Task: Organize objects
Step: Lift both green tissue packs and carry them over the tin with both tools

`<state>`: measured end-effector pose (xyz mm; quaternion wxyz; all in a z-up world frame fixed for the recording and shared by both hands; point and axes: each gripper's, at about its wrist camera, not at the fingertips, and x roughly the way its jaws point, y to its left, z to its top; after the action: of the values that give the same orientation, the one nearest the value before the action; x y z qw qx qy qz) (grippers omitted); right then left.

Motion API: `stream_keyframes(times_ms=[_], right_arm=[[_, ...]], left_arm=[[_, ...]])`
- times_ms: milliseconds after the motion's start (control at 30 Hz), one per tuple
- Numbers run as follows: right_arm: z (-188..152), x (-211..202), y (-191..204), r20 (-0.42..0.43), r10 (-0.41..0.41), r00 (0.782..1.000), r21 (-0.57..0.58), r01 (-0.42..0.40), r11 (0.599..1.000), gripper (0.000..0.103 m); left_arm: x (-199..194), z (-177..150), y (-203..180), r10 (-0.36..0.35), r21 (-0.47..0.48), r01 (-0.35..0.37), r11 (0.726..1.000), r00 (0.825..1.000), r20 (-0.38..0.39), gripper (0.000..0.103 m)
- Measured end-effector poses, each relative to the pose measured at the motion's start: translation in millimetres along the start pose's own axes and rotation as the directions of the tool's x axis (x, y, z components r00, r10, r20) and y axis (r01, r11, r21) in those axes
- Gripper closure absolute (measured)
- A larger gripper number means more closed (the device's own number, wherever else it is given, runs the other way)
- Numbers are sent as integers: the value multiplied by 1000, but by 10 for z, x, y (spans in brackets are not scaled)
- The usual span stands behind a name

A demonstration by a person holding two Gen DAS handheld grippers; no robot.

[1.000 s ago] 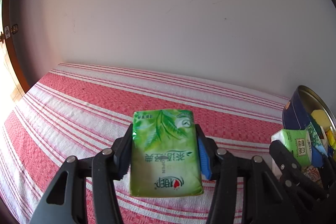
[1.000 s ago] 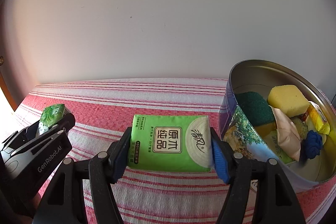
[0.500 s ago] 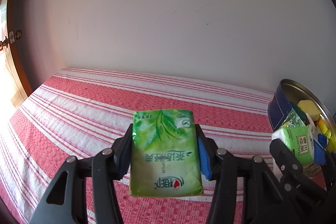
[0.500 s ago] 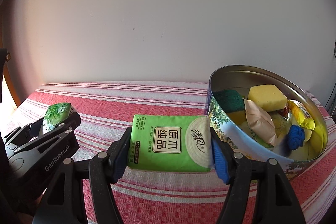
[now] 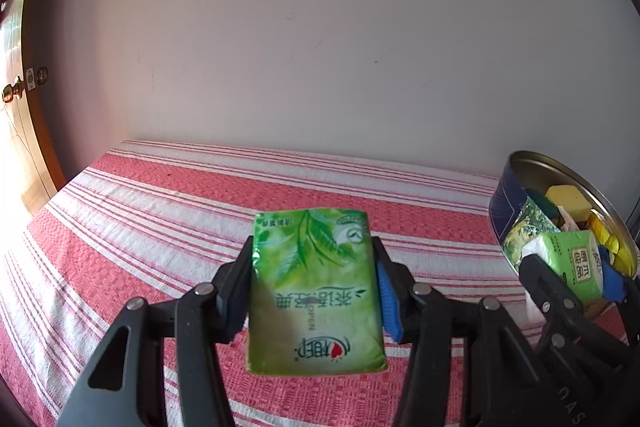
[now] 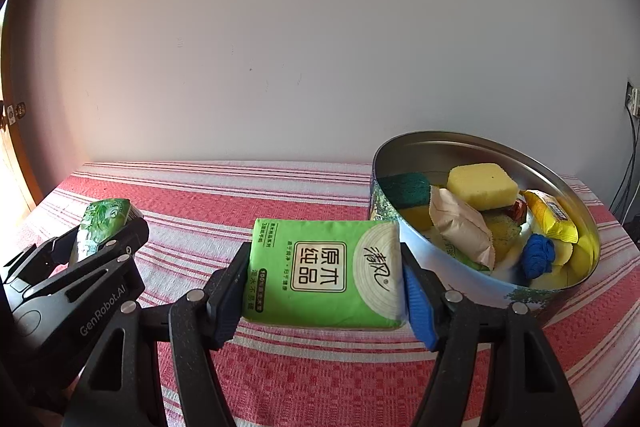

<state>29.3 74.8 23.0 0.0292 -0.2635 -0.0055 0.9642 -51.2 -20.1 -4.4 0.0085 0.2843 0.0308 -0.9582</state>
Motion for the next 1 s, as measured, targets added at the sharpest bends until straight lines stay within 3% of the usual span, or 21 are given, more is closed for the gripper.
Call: stream_keyframes(times_ms=[267, 367, 600, 1000], right_arm=[[54, -270, -146, 45, -12, 999, 20, 11, 1000, 33], [3, -249, -349, 51, -16, 999, 29, 15, 999, 33], [38, -204, -392, 77, 1, 997, 30, -4, 1000, 33], [-22, -490, -683, 151, -28, 988, 31, 24, 999, 33]], left_arm=[[-121, -53, -175, -31, 15, 31, 999, 999, 18, 51], [-174, -64, -247, -45, 25, 44, 999, 999, 25, 51], [-273, -78, -436, -59, 46, 57, 997, 997, 44, 51], [-396, -78, -773, -84, 90, 78, 993, 995, 62, 51]])
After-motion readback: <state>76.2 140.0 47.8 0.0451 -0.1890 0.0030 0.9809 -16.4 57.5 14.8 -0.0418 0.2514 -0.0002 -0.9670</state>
